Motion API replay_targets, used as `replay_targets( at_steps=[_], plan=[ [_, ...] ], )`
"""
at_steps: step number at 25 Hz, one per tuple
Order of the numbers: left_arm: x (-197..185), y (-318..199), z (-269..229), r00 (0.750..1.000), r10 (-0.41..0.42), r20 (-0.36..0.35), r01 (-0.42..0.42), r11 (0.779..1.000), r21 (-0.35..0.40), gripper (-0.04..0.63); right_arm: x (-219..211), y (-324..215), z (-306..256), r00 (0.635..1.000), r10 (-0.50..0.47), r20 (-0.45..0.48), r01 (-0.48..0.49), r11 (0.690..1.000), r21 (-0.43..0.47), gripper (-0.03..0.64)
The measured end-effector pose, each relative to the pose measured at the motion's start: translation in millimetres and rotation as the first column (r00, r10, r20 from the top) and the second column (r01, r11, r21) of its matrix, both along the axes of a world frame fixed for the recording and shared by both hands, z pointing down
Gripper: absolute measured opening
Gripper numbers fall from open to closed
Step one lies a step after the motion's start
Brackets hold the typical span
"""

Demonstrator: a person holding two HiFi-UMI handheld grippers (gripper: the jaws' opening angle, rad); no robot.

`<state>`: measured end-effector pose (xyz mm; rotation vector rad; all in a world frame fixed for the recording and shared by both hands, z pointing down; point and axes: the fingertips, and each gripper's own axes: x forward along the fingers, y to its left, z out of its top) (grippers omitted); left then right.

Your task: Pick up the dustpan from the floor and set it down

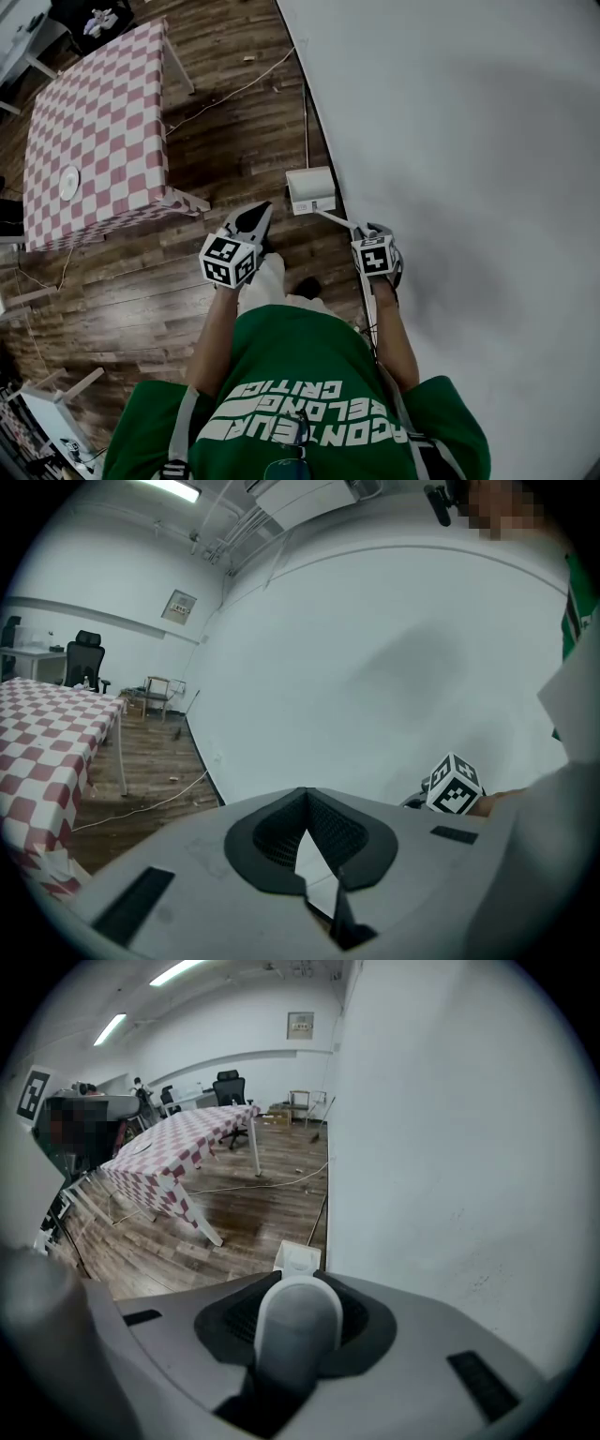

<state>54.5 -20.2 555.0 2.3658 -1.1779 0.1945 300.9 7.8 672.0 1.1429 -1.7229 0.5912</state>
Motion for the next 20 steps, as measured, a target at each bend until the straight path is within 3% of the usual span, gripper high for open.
replay_targets(
  at_steps=[20],
  plan=[
    [6.0,76.9,20.6,1.0,0.019,0.015,-0.019,0.999,-0.028,0.003,16.6,64.0,88.4,0.999,0.018,-0.044,-0.023,0.994,-0.109,0.111]
  ],
)
